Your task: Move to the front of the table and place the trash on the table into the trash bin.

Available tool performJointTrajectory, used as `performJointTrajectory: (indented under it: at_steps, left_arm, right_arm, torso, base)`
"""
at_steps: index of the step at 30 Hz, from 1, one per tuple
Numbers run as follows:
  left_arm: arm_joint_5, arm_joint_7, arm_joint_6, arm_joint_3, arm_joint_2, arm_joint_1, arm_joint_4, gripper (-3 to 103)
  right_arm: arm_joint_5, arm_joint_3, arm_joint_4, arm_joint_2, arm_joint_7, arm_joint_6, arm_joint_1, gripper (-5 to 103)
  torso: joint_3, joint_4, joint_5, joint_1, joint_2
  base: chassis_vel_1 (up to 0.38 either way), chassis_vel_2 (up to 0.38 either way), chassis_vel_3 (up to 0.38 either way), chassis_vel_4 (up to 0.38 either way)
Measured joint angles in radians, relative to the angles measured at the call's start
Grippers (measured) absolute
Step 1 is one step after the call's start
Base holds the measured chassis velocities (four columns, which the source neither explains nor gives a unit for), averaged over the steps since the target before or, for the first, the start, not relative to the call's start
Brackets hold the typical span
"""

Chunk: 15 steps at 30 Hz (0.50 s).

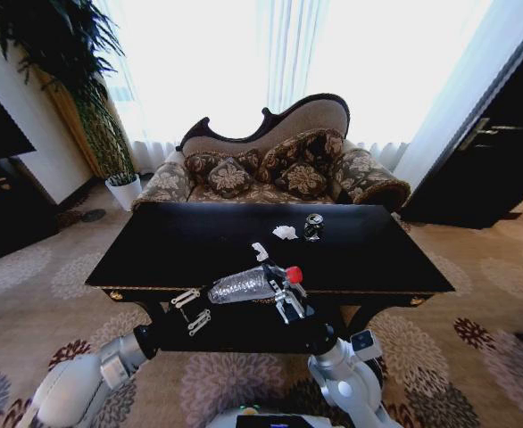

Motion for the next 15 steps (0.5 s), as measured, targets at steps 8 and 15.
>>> performJointTrajectory:
  at_steps: [8,15]
  left_arm:
    - [-0.118,0.023,0.000,-0.001,-0.026,-0.035,0.014,74]
    - [-0.313,0.016,0.006,-0.041,-0.108,-0.040,0.017,98]
  right_arm:
    - [0.034,0.106,-0.020,-0.021,-0.018,-0.010,0.004,24]
    - [0.077,0.172,-0.052,-0.062,-0.084,0.018,-0.015,23]
  torso:
    - [0.000,-0.0003,0.0000,0.000,0.000]
    - [0.000,0.0000,0.0000,0.000,0.000]
  base:
    - [0.000,0.000,0.000,0.000]
    - [0.000,0.000,0.000,0.000]
